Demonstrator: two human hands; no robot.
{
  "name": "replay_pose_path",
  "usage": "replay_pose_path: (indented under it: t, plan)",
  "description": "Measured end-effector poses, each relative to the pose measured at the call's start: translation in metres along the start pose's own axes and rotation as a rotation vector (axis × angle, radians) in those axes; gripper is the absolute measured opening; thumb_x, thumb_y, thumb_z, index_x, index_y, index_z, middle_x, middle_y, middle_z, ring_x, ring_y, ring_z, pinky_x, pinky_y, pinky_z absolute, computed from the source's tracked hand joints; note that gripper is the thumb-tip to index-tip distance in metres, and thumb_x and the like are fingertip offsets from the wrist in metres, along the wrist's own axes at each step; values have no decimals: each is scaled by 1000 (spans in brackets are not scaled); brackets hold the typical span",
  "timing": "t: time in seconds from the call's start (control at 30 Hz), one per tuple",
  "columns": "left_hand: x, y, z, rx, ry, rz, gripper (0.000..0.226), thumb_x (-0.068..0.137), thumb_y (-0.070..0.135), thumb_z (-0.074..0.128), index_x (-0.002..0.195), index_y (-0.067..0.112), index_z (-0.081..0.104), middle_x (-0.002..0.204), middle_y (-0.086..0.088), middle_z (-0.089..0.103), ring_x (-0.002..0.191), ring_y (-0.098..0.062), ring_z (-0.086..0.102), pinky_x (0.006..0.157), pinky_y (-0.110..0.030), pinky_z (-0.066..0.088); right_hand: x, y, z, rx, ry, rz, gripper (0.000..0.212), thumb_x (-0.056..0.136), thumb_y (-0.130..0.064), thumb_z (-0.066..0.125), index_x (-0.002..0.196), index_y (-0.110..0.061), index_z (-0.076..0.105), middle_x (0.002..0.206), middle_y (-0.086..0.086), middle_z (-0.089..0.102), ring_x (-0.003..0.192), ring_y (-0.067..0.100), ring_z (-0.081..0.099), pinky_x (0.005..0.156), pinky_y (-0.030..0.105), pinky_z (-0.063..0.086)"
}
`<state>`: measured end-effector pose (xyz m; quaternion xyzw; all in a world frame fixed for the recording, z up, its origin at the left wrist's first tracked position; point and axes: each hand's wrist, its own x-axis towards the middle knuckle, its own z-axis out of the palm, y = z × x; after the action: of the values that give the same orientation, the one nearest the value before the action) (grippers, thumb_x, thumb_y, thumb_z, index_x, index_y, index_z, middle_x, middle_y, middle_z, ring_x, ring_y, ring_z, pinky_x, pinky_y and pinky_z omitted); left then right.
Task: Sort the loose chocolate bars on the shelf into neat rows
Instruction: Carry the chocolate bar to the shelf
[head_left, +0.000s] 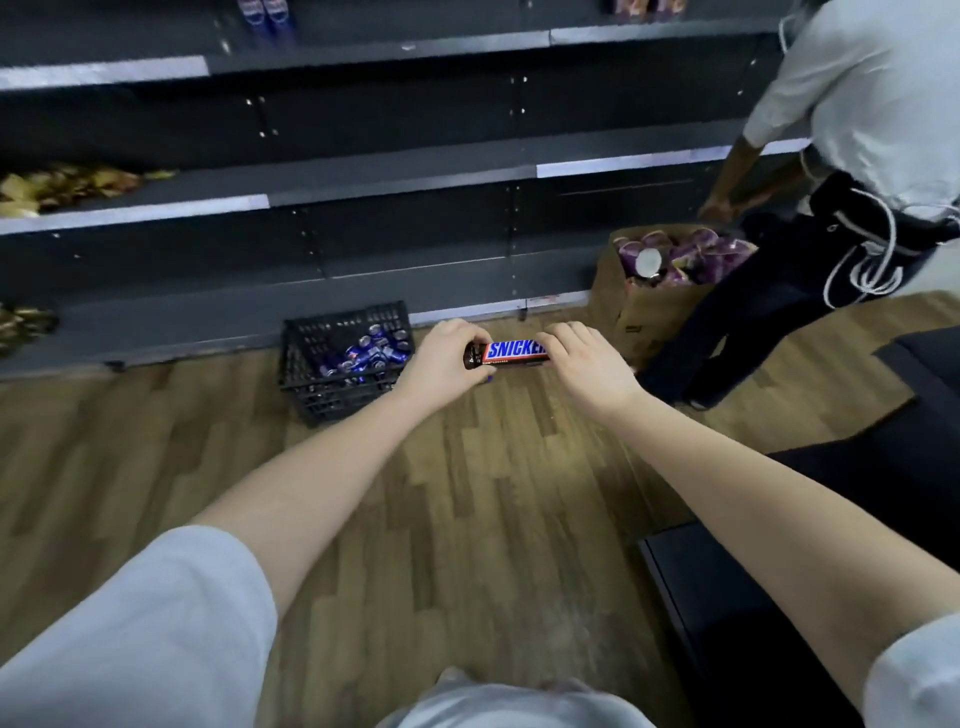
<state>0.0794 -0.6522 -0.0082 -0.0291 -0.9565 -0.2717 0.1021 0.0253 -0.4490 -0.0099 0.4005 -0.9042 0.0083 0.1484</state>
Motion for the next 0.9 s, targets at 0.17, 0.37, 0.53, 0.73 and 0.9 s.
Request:
replay_pose_path:
  t: [0.17,0.37,0.53,0.73,0.9]
  plan:
    - [-49,-61,-52,37,98,-114,32,75,18,75,103,11,64,105,-5,62,102,-22,52,86,-18,31,54,-76,7,73,81,-172,50,57,3,79,104,5,62,92,18,64,82,36,62,72,38,54]
    - [-112,-136,-111,95,172,-305,32,78,24,72,108,17,62,110,2,63,108,-17,50,82,-14,27,116,-174,18,115,73,-335,49,63,-4,79,108,2,61,101,17,63,87,35,62,74,38,53]
    - [-169,-184,-154,153,235,-430,31,81,24,68,112,19,61,111,3,64,110,-17,50,91,-26,39,153,-255,26,158,87,-466,51,65,-8,80,111,1,61,105,16,63,93,34,61,77,40,53]
    - [-241,-230,-191,212,329,-597,32,84,23,65,116,22,63,114,3,64,113,-18,50,92,-34,45,193,-349,30,255,99,-697,46,62,-9,83,103,1,64,95,15,65,83,33,63,69,39,54]
    - [-289,-264,-218,224,433,-786,29,84,22,66,113,22,64,108,3,64,109,-16,50,82,-21,36,230,-427,41,318,38,-863,49,63,-4,81,108,3,61,101,17,63,90,34,61,76,41,53]
